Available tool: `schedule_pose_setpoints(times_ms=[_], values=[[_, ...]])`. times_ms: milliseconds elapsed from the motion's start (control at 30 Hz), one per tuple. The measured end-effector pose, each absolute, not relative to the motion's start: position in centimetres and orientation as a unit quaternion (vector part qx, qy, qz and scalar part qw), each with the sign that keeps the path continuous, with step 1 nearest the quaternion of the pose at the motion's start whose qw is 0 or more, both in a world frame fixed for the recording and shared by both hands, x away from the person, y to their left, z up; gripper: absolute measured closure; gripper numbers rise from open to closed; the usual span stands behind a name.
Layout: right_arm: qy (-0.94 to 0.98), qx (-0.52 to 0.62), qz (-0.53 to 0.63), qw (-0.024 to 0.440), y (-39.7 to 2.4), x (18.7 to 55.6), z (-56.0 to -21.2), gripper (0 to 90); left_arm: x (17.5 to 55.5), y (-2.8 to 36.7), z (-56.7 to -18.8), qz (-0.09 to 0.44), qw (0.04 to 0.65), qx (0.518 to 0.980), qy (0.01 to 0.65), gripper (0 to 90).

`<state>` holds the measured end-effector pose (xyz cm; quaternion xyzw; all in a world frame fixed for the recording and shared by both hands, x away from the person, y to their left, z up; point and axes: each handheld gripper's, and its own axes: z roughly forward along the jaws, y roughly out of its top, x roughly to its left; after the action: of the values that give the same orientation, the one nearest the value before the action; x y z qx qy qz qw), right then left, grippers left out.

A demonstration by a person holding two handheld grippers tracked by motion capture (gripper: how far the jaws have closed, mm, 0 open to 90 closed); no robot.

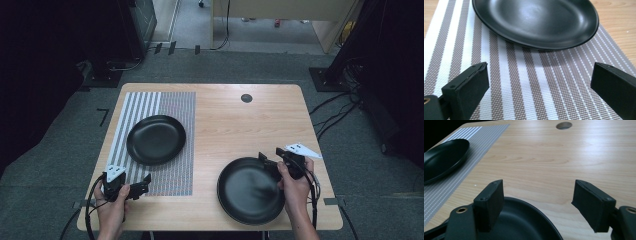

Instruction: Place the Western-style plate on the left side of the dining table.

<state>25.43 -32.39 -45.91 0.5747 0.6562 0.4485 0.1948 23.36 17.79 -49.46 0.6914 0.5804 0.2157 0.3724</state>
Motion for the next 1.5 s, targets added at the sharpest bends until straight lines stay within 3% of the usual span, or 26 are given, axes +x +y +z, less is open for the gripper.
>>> schedule_pose_setpoints(times_ms=[867,1500], values=[[0.621,0.636,0.391,0.239,-41.1,20.9,-49.7,25.0,22.2,20.1,-51.1,0.223,0.340,0.700,0.587,1.6],[0.629,0.650,0.344,0.251,-43.2,19.5,-51.2,24.7,21.6,21.4,-51.8,0.226,0.326,0.707,0.586,1.6]])
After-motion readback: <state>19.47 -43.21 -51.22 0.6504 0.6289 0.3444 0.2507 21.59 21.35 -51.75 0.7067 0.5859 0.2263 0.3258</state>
